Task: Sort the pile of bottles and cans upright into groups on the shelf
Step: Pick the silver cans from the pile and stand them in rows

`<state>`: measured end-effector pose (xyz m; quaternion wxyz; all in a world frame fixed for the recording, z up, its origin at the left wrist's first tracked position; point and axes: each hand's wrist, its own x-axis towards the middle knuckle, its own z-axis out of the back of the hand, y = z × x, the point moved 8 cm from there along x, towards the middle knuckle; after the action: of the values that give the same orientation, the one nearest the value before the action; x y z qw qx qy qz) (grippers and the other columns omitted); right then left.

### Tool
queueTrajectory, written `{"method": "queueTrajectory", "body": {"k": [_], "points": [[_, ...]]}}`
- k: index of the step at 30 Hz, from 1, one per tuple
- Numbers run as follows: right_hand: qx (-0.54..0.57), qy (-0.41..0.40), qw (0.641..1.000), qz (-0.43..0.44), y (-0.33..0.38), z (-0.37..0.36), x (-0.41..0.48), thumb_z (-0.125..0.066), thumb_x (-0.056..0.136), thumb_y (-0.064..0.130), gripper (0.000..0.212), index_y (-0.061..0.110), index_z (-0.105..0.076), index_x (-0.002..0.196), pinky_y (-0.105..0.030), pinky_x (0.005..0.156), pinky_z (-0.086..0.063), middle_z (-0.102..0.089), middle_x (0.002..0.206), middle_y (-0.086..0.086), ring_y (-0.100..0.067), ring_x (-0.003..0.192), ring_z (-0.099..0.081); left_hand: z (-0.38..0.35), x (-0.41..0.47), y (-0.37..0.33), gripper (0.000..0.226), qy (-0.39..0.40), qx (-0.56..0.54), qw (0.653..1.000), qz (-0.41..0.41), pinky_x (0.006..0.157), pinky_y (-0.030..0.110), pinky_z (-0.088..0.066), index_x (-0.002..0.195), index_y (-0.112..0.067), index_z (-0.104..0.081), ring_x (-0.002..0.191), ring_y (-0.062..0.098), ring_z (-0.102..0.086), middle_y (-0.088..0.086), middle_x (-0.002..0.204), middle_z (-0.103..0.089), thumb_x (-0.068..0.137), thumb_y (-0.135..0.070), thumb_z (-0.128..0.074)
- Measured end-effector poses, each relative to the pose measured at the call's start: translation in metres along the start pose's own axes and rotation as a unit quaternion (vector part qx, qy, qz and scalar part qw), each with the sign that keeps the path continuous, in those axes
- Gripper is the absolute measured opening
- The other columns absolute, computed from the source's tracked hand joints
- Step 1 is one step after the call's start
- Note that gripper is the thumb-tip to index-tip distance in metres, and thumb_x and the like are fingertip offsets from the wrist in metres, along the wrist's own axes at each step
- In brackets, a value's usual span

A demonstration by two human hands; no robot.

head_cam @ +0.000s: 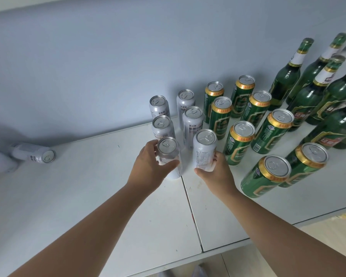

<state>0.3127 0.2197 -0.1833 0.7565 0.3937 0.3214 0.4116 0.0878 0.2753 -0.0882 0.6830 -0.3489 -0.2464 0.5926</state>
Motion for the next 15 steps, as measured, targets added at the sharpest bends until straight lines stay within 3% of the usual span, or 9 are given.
{"method": "queueTrajectory", "body": {"k": [5,11,15], "points": [[-0.027,0.002,0.999,-0.026,-0.007,0.002,-0.016,-0.083,0.079,0.035,0.094,0.008,-0.031,0.152,-0.035,0.109,-0.037,-0.042,0.153,-0.009,-0.024,0.140,-0.043,0.010,-0.011,0.003,0.092,-0.012,0.041,0.999,0.015,0.100,0.029,-0.046,0.150,-0.021,-0.036,0.126,0.009,-0.054,-0.007,0.143,-0.053,0.076,-0.053,-0.081],[0.002,-0.015,0.999,-0.049,-0.009,0.007,-0.039,-0.081,0.081,0.036,0.092,0.006,-0.031,0.153,-0.033,0.109,-0.037,-0.039,0.153,-0.011,-0.025,0.139,-0.044,0.028,-0.033,0.010,0.090,-0.023,0.055,0.998,0.019,0.102,0.034,-0.046,0.149,-0.022,-0.036,0.129,0.011,-0.052,-0.005,0.145,-0.051,0.078,-0.056,-0.079],[0.010,-0.033,0.998,-0.052,-0.001,0.001,-0.060,-0.081,0.081,0.035,0.082,0.007,-0.040,0.145,-0.029,0.099,-0.040,-0.047,0.142,-0.009,-0.024,0.130,-0.049,0.046,-0.053,0.022,0.087,-0.020,0.050,0.998,0.013,0.101,0.030,-0.044,0.149,-0.022,-0.038,0.129,0.010,-0.051,-0.004,0.146,-0.050,0.079,-0.056,-0.078]]}}
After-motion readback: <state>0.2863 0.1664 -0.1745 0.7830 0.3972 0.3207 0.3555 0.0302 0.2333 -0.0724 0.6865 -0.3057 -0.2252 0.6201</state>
